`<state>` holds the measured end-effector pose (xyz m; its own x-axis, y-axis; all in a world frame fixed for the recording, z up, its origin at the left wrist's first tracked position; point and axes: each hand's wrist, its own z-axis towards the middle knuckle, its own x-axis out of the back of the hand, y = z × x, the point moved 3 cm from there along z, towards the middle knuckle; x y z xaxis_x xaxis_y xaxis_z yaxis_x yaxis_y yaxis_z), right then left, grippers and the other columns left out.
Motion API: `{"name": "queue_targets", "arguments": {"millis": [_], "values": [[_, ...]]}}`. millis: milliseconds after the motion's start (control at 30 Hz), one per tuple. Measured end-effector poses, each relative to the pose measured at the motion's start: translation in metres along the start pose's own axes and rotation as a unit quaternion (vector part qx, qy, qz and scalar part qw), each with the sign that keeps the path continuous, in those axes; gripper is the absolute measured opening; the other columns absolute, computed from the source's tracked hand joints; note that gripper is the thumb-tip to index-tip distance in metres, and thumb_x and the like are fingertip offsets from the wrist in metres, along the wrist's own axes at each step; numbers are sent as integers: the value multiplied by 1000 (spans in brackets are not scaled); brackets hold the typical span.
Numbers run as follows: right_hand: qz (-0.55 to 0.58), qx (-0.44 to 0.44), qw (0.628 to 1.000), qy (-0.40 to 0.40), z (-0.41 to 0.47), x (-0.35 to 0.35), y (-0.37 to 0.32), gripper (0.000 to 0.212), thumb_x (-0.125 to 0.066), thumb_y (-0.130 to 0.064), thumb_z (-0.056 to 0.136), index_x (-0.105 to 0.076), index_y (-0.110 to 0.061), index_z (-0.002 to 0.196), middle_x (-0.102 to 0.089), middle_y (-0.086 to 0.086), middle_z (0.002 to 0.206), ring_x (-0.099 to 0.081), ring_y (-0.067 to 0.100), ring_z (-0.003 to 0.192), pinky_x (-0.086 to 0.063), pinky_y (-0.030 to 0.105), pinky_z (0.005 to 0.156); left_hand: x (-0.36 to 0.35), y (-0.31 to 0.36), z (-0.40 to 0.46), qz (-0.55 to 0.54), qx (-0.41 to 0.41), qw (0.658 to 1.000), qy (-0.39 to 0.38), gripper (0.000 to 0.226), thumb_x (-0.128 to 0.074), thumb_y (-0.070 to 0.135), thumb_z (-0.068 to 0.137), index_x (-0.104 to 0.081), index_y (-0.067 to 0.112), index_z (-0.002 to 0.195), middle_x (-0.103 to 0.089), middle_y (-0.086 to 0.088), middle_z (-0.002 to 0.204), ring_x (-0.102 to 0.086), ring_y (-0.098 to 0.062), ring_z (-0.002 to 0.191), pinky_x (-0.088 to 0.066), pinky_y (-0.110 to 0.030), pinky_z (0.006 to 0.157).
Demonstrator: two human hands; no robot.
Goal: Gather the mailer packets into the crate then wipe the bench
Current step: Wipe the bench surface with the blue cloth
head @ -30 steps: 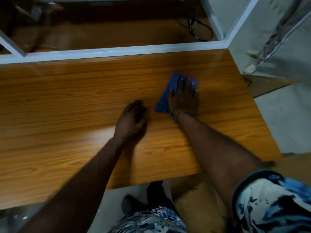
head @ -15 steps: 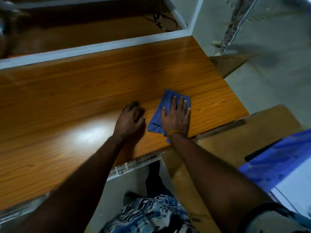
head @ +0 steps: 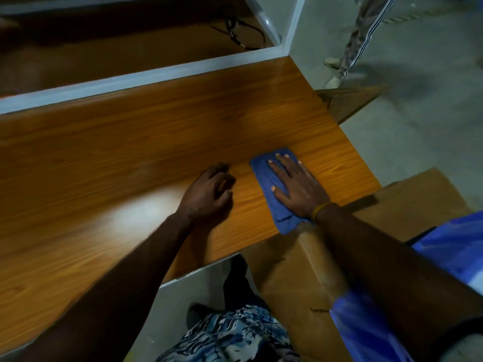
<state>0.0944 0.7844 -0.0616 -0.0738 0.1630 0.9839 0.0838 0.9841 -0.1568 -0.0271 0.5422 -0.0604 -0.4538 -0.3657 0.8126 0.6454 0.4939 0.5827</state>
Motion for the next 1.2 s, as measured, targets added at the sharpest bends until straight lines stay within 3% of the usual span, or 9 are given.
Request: {"name": "queue_targets", "arguments": {"millis": [167, 267, 400, 500, 633, 800, 933, 1200], "values": [[-26, 80, 996, -14, 50, 13, 33, 66, -33, -51, 99, -17, -25, 157, -12, 0, 165, -10, 20, 152, -10, 43, 123, -5, -1, 38, -3, -7, 1000, -10, 51, -44, 47, 89, -61, 18, 127, -45, -8, 149, -40, -25, 138, -40, -35, 107], [-31, 117, 992, -23, 87, 19, 47, 67, -27, -54, 100, -12, -26, 158, -3, -3, 166, 0, 16, 153, -5, 38, 124, -4, -2, 60, 1, -5, 1000, -14, 54, -46, 45, 90, -60, 15, 132, -47, -11, 148, -39, -30, 138, -37, -38, 111], [-32, 153, 987, -27, 143, 27, 63, 68, -21, -58, 100, -6, -26, 158, 1, -4, 166, 6, 14, 152, -9, 40, 122, 3, -3, 85, 3, 8, 1000, 21, 47, -59, 33, 89, -61, 14, 132, -48, -10, 148, -41, -28, 137, -36, -36, 109], [-22, 175, 984, -32, 190, 34, 71, 69, -23, -58, 100, -9, -25, 158, -3, -1, 166, -1, 20, 153, -10, 43, 123, 6, -5, 103, 2, 33, 997, 64, 41, -63, 33, 92, -62, 19, 130, -48, -4, 148, -44, -21, 135, -39, -30, 105], [-46, 179, 982, -32, 250, 37, 79, 69, -27, -55, 99, -14, -23, 158, -9, 4, 166, -11, 26, 152, -14, 45, 122, 7, -9, 125, 6, 11, 995, 96, 41, -55, 38, 92, -65, 16, 125, -53, -7, 143, -50, -25, 130, -42, -30, 101], [-32, 117, 992, -18, 308, 40, 90, 68, -33, -53, 99, -14, -24, 157, -12, 4, 165, -12, 27, 151, -17, 49, 121, 3, -12, 129, 9, -1, 993, 121, 37, -57, 34, 92, -65, 16, 123, -54, -5, 142, -49, -21, 132, -39, -31, 108], [-7, 18, 1000, 7, 328, 43, 93, 66, -35, -50, 101, -14, -22, 158, -11, 5, 165, -9, 27, 152, -10, 46, 123, 3, -13, 128, 2, 6, 993, 120, 37, -56, 36, 93, -66, 16, 123, -53, -4, 143, -48, -21, 135, -41, -32, 108], [25, -193, 976, 95, 282, 28, 78, 70, -30, -50, 100, -19, -11, 156, -17, 18, 162, -15, 35, 150, -12, 52, 121, 5, -9, 127, 0, 23, 994, 103, 44, -50, 43, 92, -67, 17, 123, -54, -4, 143, -47, -20, 133, -40, -32, 104]]}}
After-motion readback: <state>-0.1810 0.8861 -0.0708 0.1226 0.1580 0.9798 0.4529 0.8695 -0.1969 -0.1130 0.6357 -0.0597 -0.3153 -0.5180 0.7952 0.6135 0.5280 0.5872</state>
